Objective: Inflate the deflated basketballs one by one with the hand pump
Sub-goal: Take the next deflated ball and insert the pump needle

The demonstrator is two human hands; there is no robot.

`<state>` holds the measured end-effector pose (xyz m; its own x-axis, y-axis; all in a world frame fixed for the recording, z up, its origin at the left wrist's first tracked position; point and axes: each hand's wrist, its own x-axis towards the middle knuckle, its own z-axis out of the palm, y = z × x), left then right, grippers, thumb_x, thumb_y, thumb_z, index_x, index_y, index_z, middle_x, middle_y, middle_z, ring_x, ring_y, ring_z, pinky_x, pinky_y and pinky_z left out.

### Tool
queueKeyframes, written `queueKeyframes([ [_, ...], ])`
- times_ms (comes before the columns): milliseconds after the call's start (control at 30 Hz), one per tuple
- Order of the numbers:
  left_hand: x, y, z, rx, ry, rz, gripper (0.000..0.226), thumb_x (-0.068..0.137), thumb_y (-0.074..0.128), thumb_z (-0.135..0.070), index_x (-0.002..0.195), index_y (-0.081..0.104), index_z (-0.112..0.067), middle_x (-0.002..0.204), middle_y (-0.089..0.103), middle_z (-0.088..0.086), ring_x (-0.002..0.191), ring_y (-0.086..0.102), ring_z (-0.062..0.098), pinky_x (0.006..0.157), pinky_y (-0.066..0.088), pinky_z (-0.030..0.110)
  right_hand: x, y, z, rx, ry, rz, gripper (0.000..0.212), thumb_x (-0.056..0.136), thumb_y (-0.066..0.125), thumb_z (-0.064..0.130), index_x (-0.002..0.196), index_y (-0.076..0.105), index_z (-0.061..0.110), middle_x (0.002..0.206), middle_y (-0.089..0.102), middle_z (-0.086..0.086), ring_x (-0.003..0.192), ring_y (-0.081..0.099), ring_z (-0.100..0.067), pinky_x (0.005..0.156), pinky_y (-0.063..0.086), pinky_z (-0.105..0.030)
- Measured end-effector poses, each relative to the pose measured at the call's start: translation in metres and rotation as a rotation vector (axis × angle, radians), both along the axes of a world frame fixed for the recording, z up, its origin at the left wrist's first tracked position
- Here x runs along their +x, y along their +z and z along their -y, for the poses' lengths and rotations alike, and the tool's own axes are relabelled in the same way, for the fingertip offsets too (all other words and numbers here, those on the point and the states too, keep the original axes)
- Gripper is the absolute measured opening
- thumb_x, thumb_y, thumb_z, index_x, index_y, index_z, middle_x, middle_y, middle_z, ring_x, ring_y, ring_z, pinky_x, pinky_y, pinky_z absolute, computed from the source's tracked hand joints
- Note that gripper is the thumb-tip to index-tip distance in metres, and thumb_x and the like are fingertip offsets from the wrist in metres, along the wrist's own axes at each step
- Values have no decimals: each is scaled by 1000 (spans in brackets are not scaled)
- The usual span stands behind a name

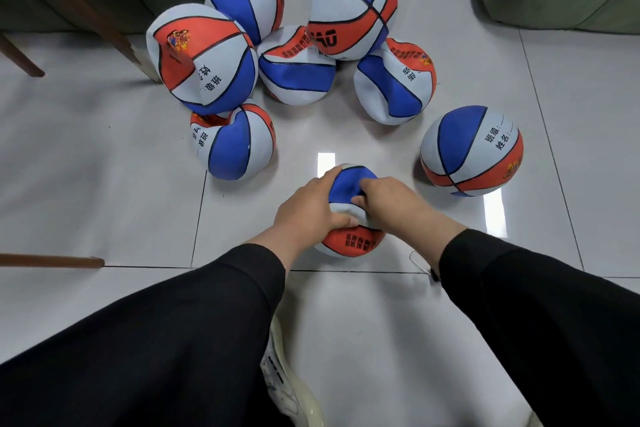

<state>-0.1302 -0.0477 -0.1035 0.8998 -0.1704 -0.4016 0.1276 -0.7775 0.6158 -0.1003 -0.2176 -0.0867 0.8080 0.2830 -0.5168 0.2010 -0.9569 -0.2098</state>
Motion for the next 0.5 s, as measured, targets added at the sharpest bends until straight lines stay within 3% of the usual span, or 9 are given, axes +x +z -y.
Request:
queueKeyframes([
  [100,5,1,0,29,-32,9,97,75,81,-57,152,21,-55,137,55,-12,118,57,18,94,53,43,-1,1,14,175,-144,-6,32,105,49,39,105,61,9,98,68,-13,93,63,-32,72,42,-34],
  [300,20,10,-9,12,-42,8,104,73,87,-52,157,27,-42,144,54,-10,123,56,19,102,50,41,-13,5,53,473,-433,110,35,109,38,39,121,63,17,100,70,-4,92,64,-24,84,50,-38],
  [400,21,12,-9,12,-33,29,103,73,88,-50,157,30,-39,144,54,-8,125,55,19,104,49,40,-28,-1,90,436,-455,105,29,108,41,36,114,63,18,94,70,-1,89,64,-22,83,50,-39],
  [500,20,13,-4,30,-18,84,100,75,87,-48,157,33,-33,148,50,-4,132,49,22,109,45,42,-51,-14,134,303,-383,26,25,107,45,27,121,65,18,109,70,0,103,63,-26,87,48,-36],
])
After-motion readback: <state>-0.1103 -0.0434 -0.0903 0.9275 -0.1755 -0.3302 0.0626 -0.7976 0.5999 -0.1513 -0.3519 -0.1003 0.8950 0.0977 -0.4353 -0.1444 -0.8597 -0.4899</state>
